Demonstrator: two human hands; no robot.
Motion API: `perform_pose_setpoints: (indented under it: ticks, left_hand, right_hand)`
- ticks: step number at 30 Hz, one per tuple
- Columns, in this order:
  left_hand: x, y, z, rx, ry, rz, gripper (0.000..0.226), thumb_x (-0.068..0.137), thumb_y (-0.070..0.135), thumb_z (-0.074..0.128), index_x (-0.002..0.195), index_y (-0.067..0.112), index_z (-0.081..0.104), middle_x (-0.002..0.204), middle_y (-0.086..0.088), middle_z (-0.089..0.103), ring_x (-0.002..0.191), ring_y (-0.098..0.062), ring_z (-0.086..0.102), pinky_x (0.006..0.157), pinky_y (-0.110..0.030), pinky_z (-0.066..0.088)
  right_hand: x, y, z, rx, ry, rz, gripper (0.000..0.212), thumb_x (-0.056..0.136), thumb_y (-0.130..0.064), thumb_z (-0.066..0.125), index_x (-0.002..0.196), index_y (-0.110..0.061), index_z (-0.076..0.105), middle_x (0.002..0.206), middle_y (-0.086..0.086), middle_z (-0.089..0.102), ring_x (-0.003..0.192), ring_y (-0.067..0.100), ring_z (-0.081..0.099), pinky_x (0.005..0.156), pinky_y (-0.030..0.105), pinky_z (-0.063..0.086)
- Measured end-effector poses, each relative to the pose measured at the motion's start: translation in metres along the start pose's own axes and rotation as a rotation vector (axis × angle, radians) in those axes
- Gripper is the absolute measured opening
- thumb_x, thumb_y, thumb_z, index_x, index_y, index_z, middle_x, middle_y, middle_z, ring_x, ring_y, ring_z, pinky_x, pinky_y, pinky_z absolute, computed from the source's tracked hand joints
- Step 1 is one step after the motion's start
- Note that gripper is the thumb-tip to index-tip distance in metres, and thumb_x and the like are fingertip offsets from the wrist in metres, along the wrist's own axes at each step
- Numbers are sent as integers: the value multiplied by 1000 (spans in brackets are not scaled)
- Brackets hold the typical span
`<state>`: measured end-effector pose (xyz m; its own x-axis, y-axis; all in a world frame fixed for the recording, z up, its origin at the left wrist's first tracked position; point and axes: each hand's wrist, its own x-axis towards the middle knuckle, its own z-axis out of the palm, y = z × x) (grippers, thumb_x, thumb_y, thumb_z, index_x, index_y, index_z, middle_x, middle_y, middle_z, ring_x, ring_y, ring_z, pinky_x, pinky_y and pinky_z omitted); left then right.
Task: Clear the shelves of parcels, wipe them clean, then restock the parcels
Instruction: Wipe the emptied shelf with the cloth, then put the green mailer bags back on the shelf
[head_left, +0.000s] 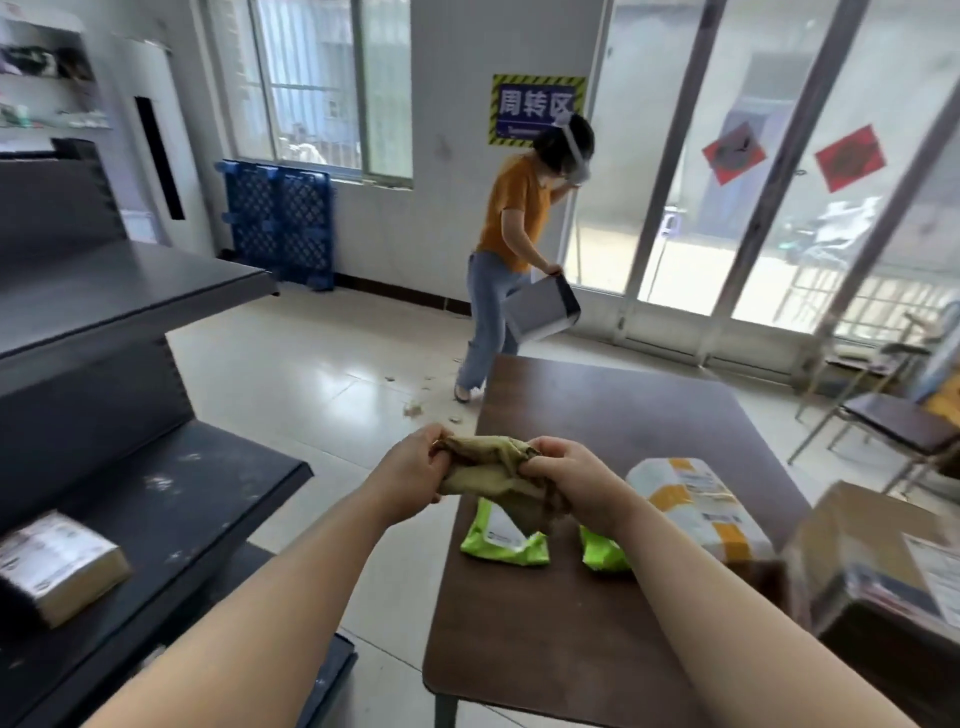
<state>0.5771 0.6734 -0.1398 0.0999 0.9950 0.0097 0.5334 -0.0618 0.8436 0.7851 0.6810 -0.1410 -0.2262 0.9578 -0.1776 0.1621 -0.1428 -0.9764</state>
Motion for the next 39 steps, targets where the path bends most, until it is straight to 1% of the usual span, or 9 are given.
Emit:
perform_pose_setpoints:
  ticks: [4, 7, 10, 13, 15, 22, 25, 31, 39]
  left_hand:
    - [7, 11, 55, -4, -99, -12, 18, 83, 18, 72, 97, 12, 62, 84, -9, 67, 65, -15, 62, 60, -27, 55]
    - [13, 14, 91, 82, -219, -44, 31, 67, 16, 86, 90, 13, 66, 83, -6, 68, 71, -18, 65, 65, -28, 55]
    - [21, 11, 126, 197, -323, -48, 18, 68, 14, 82, 79, 13, 67, 73, -1, 63, 69, -16, 59, 67, -30, 50]
    - [28, 5, 164, 239, -383, -102, 5, 73, 13, 70, 75, 12, 66, 74, -5, 62, 73, -19, 59, 68, -33, 51]
    - [32, -1, 186, 240, -368, -130, 9, 75, 11, 67, 72, 18, 61, 75, -1, 62, 72, -14, 57, 64, -24, 46]
    - [42, -22, 265, 231, -291, -235, 11, 82, 3, 60, 89, 12, 63, 83, -8, 64, 73, -20, 60, 66, -35, 55]
    - [48, -32, 296, 281, -258, -266, 14, 83, 5, 56, 94, 11, 63, 93, -6, 65, 81, -21, 60, 67, -28, 51]
    - [55, -62, 336, 358, -273, -358, 17, 91, 16, 53, 105, 16, 62, 110, -3, 65, 102, -19, 59, 82, -23, 44]
    - [71, -78, 336, 362, -318, -393, 40, 92, 25, 54, 131, 13, 53, 124, -3, 61, 114, -18, 57, 94, -24, 43]
  right_hand:
    - [-19, 33, -51, 117, 117, 112, 14, 88, 4, 53, 87, -7, 61, 69, 9, 59, 54, 16, 54, 44, 23, 45]
    - [-29, 60, -86, 43, 188, 164, 14, 91, 1, 55, 101, -1, 64, 85, 18, 65, 73, 28, 61, 67, 37, 52]
    - [-33, 87, -117, -99, 249, 199, 13, 93, 1, 54, 98, 3, 66, 89, 17, 67, 79, 26, 62, 75, 38, 53]
    - [-39, 115, -146, -178, 278, 273, 17, 95, -4, 54, 83, -10, 65, 79, 5, 67, 70, 13, 63, 58, 21, 53]
    - [-41, 139, -165, -217, 300, 346, 12, 94, -8, 57, 90, -7, 68, 87, 9, 70, 80, 19, 66, 70, 28, 57]
    - [-45, 208, -205, -333, 390, 497, 21, 88, -15, 66, 106, -4, 66, 93, 7, 65, 86, 17, 57, 70, 23, 41]
    - [-39, 232, -210, -381, 416, 551, 23, 90, -16, 62, 111, -7, 62, 108, 8, 66, 90, 16, 55, 71, 21, 37]
    - [-28, 268, -202, -435, 317, 651, 39, 89, -8, 49, 128, -10, 54, 129, 9, 60, 118, 24, 56, 97, 26, 42]
    - [3, 261, -195, -551, 205, 541, 51, 91, -11, 47, 142, -15, 44, 142, 7, 49, 129, 22, 47, 102, 25, 37]
